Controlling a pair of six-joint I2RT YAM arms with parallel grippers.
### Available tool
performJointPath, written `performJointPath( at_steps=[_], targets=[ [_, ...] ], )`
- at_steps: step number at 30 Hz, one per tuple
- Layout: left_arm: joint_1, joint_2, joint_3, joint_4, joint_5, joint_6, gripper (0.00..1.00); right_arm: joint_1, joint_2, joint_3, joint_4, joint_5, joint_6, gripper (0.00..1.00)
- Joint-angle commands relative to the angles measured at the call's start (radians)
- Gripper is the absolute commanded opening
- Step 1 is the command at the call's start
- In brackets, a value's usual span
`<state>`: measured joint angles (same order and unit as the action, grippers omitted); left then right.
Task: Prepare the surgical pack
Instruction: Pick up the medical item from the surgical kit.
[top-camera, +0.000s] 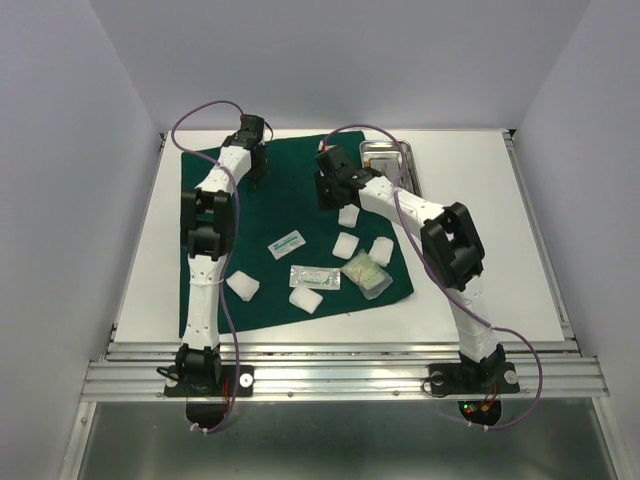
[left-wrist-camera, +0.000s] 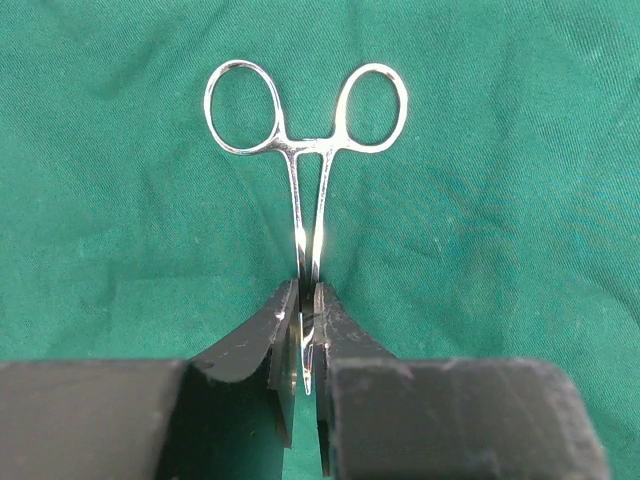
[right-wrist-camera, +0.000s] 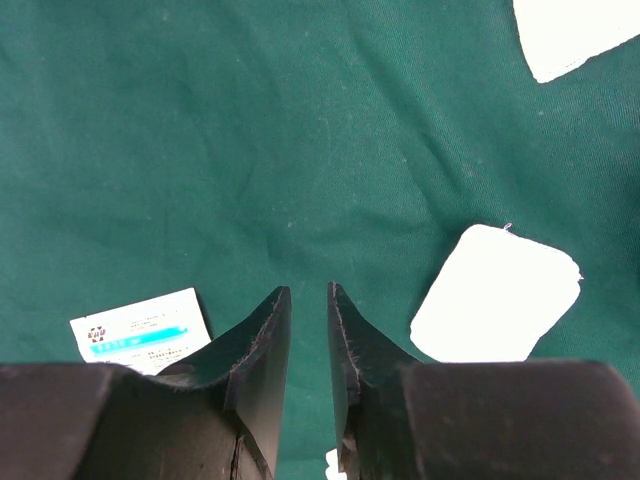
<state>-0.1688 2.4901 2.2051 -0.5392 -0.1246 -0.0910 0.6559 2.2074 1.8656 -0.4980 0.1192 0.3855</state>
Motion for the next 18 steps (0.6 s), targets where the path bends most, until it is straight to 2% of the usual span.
performJointPath(
  at_steps=[1,8,18],
  targets=[
    [-0.008,-0.068,0.021,-0.022,-0.029,-0.003,0.1,0.008,-0.048,0.021,0.016,-0.004,0.001,0.27],
    [-0.011,-0.167,-0.021,-0.031,-0.049,-0.024,0.08,0.008,-0.058,0.012,0.016,0.007,0.003,0.27],
    [-0.014,-0.335,-0.189,-0.016,0.019,-0.067,0.08,0.008,-0.074,0.003,0.019,0.016,0.007,0.27]
  ],
)
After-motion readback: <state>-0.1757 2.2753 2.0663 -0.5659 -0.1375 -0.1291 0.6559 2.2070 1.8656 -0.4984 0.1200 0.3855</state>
